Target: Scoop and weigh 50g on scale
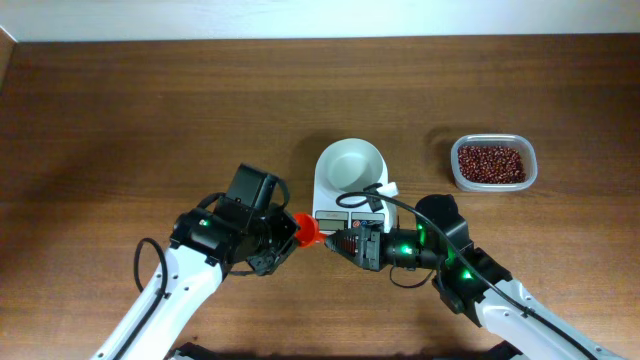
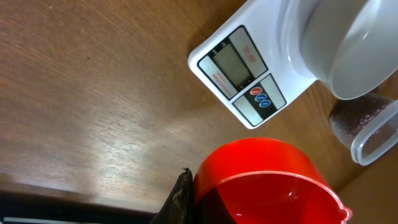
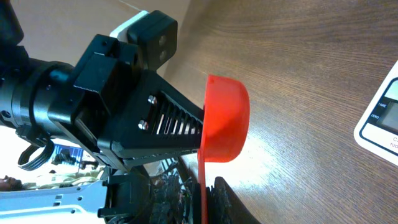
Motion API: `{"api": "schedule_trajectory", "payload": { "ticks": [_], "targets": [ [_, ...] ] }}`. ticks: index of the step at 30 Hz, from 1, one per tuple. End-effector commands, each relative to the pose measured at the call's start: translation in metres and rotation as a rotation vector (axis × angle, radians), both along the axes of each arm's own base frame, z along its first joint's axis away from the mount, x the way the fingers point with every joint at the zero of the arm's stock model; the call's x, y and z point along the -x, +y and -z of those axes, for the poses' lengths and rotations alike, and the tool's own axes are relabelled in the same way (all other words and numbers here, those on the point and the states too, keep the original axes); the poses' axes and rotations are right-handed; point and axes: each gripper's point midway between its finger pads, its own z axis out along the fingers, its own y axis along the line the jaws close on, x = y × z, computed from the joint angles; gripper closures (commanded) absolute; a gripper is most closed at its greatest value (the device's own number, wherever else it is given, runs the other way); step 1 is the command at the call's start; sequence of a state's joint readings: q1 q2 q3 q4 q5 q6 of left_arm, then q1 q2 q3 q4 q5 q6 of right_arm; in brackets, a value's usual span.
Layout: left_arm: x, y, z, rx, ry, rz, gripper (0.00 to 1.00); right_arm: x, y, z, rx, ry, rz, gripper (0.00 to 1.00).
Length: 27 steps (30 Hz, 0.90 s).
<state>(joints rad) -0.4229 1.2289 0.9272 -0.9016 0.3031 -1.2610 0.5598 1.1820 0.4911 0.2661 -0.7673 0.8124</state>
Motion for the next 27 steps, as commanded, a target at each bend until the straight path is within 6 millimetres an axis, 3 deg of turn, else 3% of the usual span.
{"api": "schedule_trajectory", "payload": {
  "ticks": [1, 5, 15, 23, 27],
  "targets": [
    [-0.0005, 0.001, 0.0012, -0.011, 0.007, -0.01, 1.0, -0.0004, 0.0043, -0.0077, -0.011, -0.024, -0.013, 0.81],
    [-0.0006, 0.0009, 0.0011, -0.011, 0.006, -0.01, 1.0, -0.0004, 0.0043, -0.0077, -0.011, -0.024, -0.014, 0.84],
    [-0.0051, -0.0011, -0.0008, -0.002, -0.014, -0.01, 1.0, 0.0002, 0.0044, -0.0078, -0.012, -0.023, -0.017, 0.8],
    [-0.002, 0.0003, 0.0006, -0.008, 0.0, -0.01, 1.0, 0.0001, 0.0044, -0.0079, -0.012, -0.024, -0.017, 0.94],
    [-0.002, 0.0003, 0.0006, -0.008, 0.0, -0.01, 1.0, -0.0008, 0.0042, -0.0077, -0.01, -0.025, -0.012, 0.96]
  ]
}}
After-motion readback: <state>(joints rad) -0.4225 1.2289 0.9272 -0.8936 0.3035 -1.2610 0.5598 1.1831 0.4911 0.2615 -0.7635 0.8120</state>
